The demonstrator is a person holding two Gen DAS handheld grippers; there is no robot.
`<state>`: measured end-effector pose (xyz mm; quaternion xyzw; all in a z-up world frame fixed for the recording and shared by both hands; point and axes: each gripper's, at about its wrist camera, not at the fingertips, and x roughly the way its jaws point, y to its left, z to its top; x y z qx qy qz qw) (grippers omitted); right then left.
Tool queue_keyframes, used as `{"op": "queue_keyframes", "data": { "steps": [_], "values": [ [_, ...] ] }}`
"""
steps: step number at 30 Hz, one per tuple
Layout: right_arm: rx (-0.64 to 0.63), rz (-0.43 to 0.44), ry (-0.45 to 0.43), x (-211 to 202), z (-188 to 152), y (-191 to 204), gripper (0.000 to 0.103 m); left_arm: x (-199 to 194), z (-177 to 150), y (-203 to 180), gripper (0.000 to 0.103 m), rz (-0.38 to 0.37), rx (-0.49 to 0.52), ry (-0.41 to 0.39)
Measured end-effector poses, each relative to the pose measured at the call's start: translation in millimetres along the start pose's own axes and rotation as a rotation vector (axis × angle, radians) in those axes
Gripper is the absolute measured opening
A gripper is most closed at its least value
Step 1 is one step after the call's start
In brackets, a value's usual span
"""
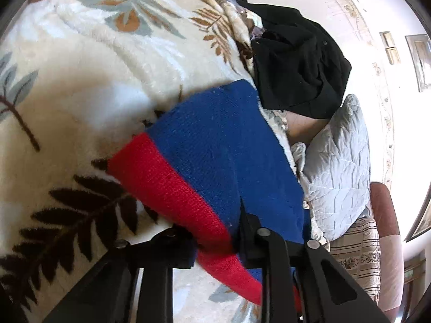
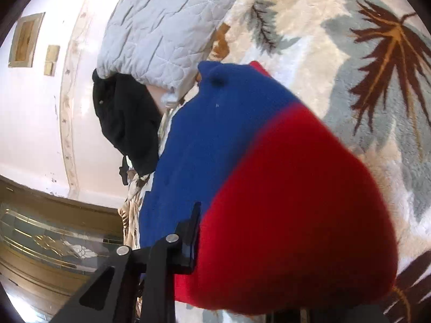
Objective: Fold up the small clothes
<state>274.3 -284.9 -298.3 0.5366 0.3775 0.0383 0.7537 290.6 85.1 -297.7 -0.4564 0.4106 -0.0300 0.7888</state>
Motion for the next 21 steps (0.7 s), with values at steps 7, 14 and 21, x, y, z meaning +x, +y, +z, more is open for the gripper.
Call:
{"op": "queue_keyframes", "data": {
  "steps": [7, 14, 21],
  "values": [
    [-0.235, -0.020, -0.136, -47, -6, 45, 0.018, -35, -13, -29, 0.020, -0.011, 0.098, -0.045],
    [-0.288, -0.058, -0.068, -90, -30, 42, 0.018, -80, -49, -22, 0.020, 0.017, 0.172, -0.016],
    [-0.116, -0.181, 0.222, -70, -33, -17, 0.029, -55, -69, 18, 0.032, 0.090, 0.106, 0.098]
  ]
}}
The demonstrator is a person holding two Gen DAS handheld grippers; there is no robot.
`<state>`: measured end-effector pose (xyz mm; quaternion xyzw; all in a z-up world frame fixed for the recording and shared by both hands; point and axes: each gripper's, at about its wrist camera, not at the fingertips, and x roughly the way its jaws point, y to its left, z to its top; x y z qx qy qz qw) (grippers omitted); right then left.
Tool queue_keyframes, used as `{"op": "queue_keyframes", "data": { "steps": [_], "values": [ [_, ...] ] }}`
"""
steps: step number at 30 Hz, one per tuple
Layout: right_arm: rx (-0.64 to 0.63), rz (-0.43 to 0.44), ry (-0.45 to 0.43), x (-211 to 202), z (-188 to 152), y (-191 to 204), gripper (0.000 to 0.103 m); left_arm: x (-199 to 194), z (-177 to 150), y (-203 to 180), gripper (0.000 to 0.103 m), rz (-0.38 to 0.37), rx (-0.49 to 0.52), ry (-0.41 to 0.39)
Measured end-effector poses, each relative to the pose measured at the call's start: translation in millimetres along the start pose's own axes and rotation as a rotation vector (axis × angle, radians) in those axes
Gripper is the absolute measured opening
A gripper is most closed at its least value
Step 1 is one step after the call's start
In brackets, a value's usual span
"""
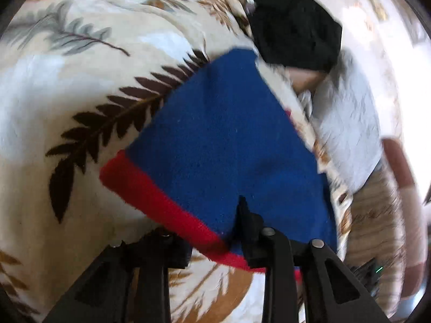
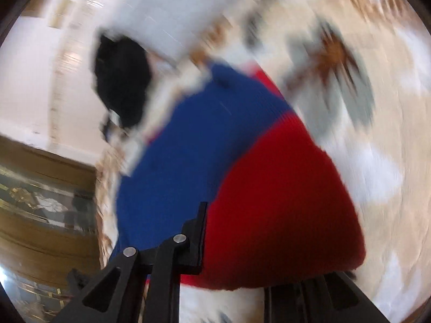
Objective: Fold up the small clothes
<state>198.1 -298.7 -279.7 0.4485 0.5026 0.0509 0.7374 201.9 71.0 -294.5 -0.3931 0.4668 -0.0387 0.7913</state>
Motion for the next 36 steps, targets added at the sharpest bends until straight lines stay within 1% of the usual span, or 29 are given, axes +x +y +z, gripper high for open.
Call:
{"op": "queue_keyframes", "data": {
  "steps": [1, 2, 3, 4, 5, 6, 7, 9, 10, 11, 12, 13, 14, 16, 18, 20, 21, 23, 24, 25, 26, 27, 28, 30, 32, 33, 35, 36],
  "values": [
    [-0.006, 0.003, 0.005, -6, -4, 1, 0.033, -1, 2, -2, 0.038, -0.005, -0.003, 0.012],
    [-0.031, 0.008, 0.002, -13, -8, 5, 0.036, -1, 3, -3, 0.048, -0.017, -0.006, 0.020],
    [-0.059, 0.016, -0.002, -20, -14, 10, 0.039, -1, 3, -4, 0.052, -0.037, -0.012, 0.022],
    [-0.072, 0.023, -0.002, -25, -17, 12, 0.059, -2, 3, -4, 0.055, -0.045, -0.017, 0.019],
    [-0.083, 0.041, -0.004, -32, -24, 15, 0.075, -4, 2, -5, 0.055, -0.038, -0.021, 0.010],
    [-0.093, 0.048, -0.017, -41, -32, 17, 0.076, -5, 1, -7, 0.055, -0.032, -0.018, 0.003],
    [-0.135, 0.048, -0.020, -48, -40, 24, 0.075, -4, 0, -8, 0.055, -0.027, -0.013, -0.001],
    [-0.238, 0.060, -0.019, -56, -51, 43, 0.072, -6, 2, -11, 0.054, -0.028, -0.006, -0.019],
    [-0.271, 0.061, -0.035, -60, -55, 53, 0.065, -7, 3, -12, 0.054, -0.029, -0.007, -0.029],
    [-0.301, 0.064, -0.041, -59, -58, 63, 0.055, -7, 3, -14, 0.053, -0.029, -0.005, -0.039],
    [-0.326, 0.073, -0.037, -56, -57, 72, 0.048, -8, 3, -14, 0.053, -0.024, 0.002, -0.046],
    [-0.358, 0.073, -0.026, -48, -56, 83, 0.034, -8, 3, -15, 0.045, -0.014, 0.013, -0.059],
    [-0.384, 0.053, -0.018, -38, -54, 91, 0.033, -7, 3, -16, 0.036, -0.002, 0.024, -0.070],
    [-0.416, -0.006, -0.008, -13, -50, 102, 0.033, -3, 4, -14, 0.036, 0.006, 0.021, -0.068],
    [-0.427, -0.046, 0.001, 9, -42, 108, 0.033, 0, 5, -11, 0.036, 0.004, 0.010, -0.060],
    [-0.456, -0.093, -0.033, 26, -34, 116, 0.032, 2, 6, -9, 0.036, 0.001, 0.008, -0.058],
    [-0.453, -0.094, -0.041, 31, -31, 116, 0.032, 3, 6, -9, 0.036, -0.003, 0.008, -0.059],
    [-0.382, -0.057, -0.001, 50, -21, 108, 0.032, 2, 5, -10, 0.036, -0.006, 0.024, -0.064],
    [-0.371, -0.074, 0.022, 60, -19, 104, 0.032, 1, 5, -12, 0.034, -0.001, 0.041, -0.073],
    [-0.370, -0.102, 0.058, 75, -19, 96, 0.031, 0, 5, -15, 0.029, 0.000, 0.059, -0.082],
    [-0.372, -0.083, 0.056, 80, -19, 92, 0.025, -2, 5, -18, 0.026, 0.002, 0.079, -0.091],
    [-0.341, -0.055, 0.045, 76, -16, 86, 0.023, -4, 5, -21, 0.025, 0.000, 0.095, -0.100],
    [-0.305, -0.034, 0.070, 73, -13, 82, 0.023, -6, 4, -26, 0.024, -0.004, 0.115, -0.112],
    [-0.273, -0.001, 0.090, 66, -8, 78, 0.023, -11, 2, -37, 0.023, 0.010, 0.182, -0.138],
    [-0.263, 0.013, 0.063, 57, -6, 76, 0.023, -15, -1, -49, 0.022, 0.025, 0.251, -0.171],
    [-0.263, 0.021, 0.038, 49, -5, 76, 0.027, -17, -2, -53, 0.022, 0.028, 0.274, -0.182],
    [-0.281, 0.040, 0.009, 40, -3, 77, 0.027, -19, -5, -63, 0.022, 0.038, 0.334, -0.207],
    [-0.291, 0.024, 0.006, 41, -3, 77, 0.027, -20, -6, -67, 0.022, 0.039, 0.355, -0.217]
  ]
}}
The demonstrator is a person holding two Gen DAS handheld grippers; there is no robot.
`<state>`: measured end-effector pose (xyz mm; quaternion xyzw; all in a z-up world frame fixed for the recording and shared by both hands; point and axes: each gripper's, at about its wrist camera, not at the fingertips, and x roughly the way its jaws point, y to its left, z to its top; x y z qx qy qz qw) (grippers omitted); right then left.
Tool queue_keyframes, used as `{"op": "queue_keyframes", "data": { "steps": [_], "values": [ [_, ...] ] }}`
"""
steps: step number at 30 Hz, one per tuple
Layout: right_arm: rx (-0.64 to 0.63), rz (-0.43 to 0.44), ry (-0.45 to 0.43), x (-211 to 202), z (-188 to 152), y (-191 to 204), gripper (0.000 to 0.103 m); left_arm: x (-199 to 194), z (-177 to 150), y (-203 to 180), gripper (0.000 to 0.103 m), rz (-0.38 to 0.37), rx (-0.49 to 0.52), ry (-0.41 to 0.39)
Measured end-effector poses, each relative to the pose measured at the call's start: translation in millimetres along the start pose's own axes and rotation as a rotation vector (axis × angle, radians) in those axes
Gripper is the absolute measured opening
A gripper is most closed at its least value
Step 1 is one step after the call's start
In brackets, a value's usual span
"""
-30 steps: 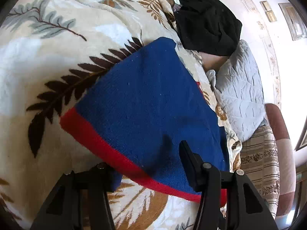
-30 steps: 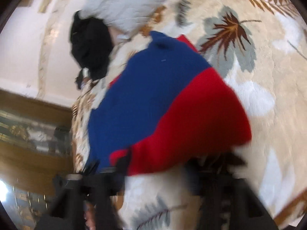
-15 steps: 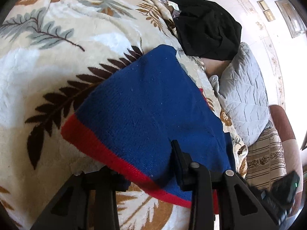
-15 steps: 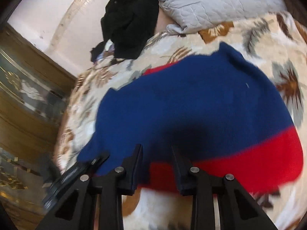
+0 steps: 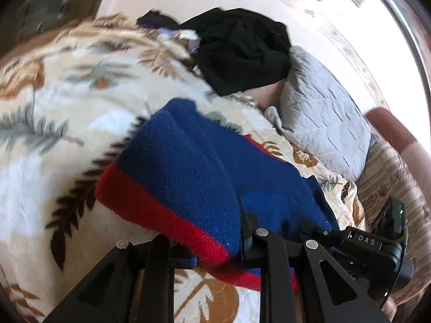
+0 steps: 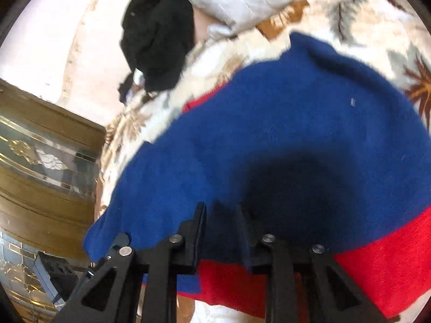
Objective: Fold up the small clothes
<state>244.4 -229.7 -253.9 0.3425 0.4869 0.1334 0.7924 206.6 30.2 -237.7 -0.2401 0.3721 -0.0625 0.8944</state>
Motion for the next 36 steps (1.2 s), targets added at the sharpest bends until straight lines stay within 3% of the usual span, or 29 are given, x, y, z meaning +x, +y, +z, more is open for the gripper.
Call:
{"op": "queue_keyframes", "data": {
  "steps": [2, 7, 16, 21, 24, 28, 31, 36],
  "values": [
    [0.013, -0.040, 0.064, 16, -4, -11, 0.026, -2, 0, -8, 0.022, 0.004, 0.047, -0.018],
    [0.063, 0.054, 0.095, -4, 1, -25, 0.025, -5, -2, -34, 0.021, 0.026, 0.194, -0.065],
    [0.195, 0.215, -0.014, -42, 17, -68, 0.027, 1, -16, -100, 0.021, 0.010, 0.484, -0.135],
    [0.263, 0.278, -0.045, -58, 24, -93, 0.027, 21, -35, -144, 0.021, -0.018, 0.614, -0.109],
    [0.285, 0.316, -0.035, -57, 31, -100, 0.027, 41, -58, -169, 0.021, -0.008, 0.725, -0.046],
    [0.330, 0.351, 0.030, -44, 36, -104, 0.037, 58, -85, -179, 0.021, 0.014, 0.841, 0.032],
    [0.347, 0.381, 0.046, -34, 39, -99, 0.071, 52, -94, -180, 0.022, 0.023, 0.941, 0.028],
    [0.252, 0.392, 0.094, -16, 61, -74, 0.079, 41, -98, -169, 0.022, -0.001, 0.957, 0.029]
  ]
}}
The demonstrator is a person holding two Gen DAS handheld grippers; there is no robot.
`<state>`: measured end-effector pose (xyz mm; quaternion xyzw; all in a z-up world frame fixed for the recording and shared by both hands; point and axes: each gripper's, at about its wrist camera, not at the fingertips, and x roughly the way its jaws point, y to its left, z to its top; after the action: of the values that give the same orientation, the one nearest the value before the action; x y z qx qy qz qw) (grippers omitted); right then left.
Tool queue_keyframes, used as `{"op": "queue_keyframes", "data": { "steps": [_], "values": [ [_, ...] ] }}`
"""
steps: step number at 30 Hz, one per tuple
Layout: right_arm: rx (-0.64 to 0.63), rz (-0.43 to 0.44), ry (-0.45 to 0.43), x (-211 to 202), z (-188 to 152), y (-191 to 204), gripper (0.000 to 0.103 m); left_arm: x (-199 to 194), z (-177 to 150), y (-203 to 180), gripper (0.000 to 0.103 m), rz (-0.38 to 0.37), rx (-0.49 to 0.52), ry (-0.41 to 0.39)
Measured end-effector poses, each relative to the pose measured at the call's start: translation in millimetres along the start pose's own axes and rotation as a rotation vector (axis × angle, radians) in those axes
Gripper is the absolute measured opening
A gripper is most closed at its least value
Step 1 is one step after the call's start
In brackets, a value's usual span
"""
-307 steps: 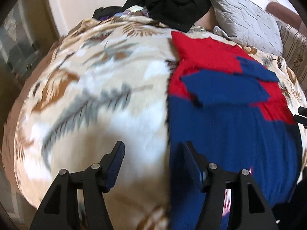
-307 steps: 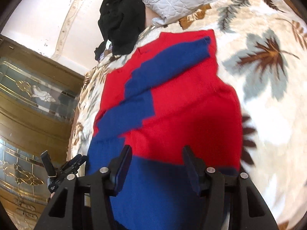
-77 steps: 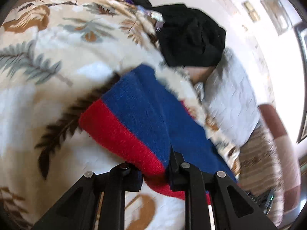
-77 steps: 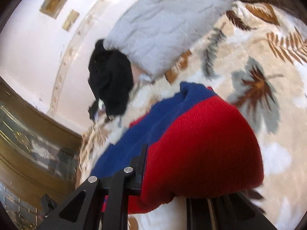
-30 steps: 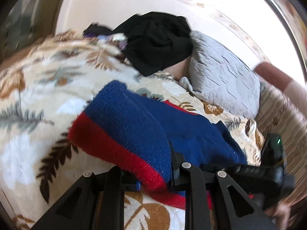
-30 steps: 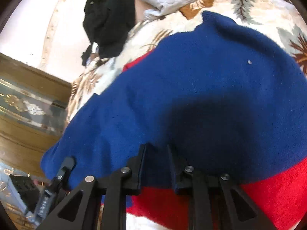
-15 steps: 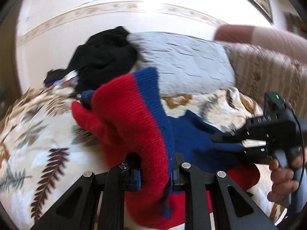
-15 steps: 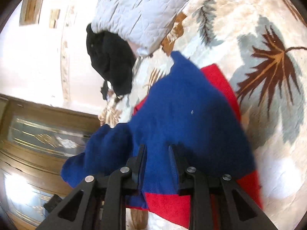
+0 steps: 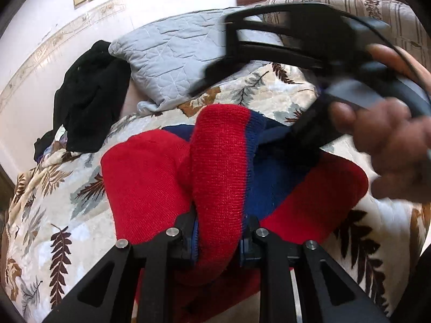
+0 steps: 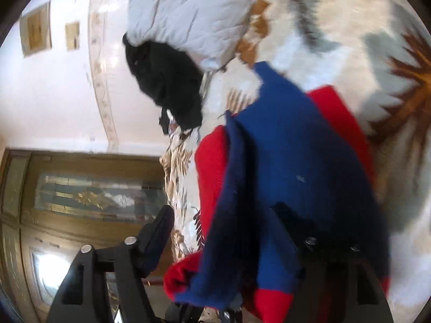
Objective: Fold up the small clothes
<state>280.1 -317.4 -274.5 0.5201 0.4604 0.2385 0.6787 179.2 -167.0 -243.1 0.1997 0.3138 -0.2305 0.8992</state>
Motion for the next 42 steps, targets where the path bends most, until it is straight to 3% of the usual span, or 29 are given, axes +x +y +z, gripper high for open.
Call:
{"op": "queue_keyframes", "data": {
  "steps": [5, 7, 9, 10, 11, 13, 18, 23, 25, 29, 32, 35, 39, 42],
  "values": [
    [-0.056, -0.069, 0.100, 43, 19, 13, 0.079, -9, -5, -5, 0.022, -0.005, 0.036, -0.011],
    [-0.101, -0.093, 0.100, 55, 24, 18, 0.077, -4, -2, -4, 0.022, -0.014, 0.043, -0.012],
    [-0.170, -0.124, 0.098, 65, 27, 23, 0.060, -7, -3, -3, 0.022, -0.025, 0.045, -0.017],
    [-0.212, -0.165, 0.114, 72, 28, 25, 0.032, -9, -3, -2, 0.022, -0.029, 0.046, -0.020],
    [-0.242, -0.193, 0.125, 73, 26, 26, 0.024, -10, -2, -2, 0.022, -0.032, 0.048, -0.022],
    [-0.293, -0.207, 0.109, 68, 24, 31, 0.021, -9, 0, 0, 0.022, -0.050, 0.039, -0.025],
    [-0.381, -0.204, 0.015, 26, 24, 49, 0.020, -15, 14, -9, 0.022, -0.114, 0.027, -0.076],
    [-0.386, -0.222, -0.077, -15, 29, 43, 0.019, -8, 31, -26, 0.022, -0.177, 0.027, -0.108],
    [-0.356, -0.229, -0.088, -26, 32, 33, 0.019, -1, 33, -36, 0.022, -0.184, 0.048, -0.101],
    [-0.243, -0.309, -0.040, -16, 41, -10, 0.019, 24, 28, -52, 0.023, -0.163, 0.105, -0.001],
    [-0.142, -0.230, -0.007, -15, 48, -35, 0.025, 20, 25, -59, 0.036, -0.159, 0.158, -0.003],
    [-0.137, -0.277, -0.026, -29, 48, -24, 0.031, 1, 25, -53, 0.060, -0.232, 0.167, -0.028],
    [-0.189, -0.326, -0.079, -53, 40, -7, 0.033, -23, 26, -20, 0.061, -0.276, 0.104, -0.069],
    [-0.269, -0.324, -0.112, -72, 27, 14, 0.033, -32, 23, 21, 0.065, -0.245, 0.008, -0.084]
  ]
}}
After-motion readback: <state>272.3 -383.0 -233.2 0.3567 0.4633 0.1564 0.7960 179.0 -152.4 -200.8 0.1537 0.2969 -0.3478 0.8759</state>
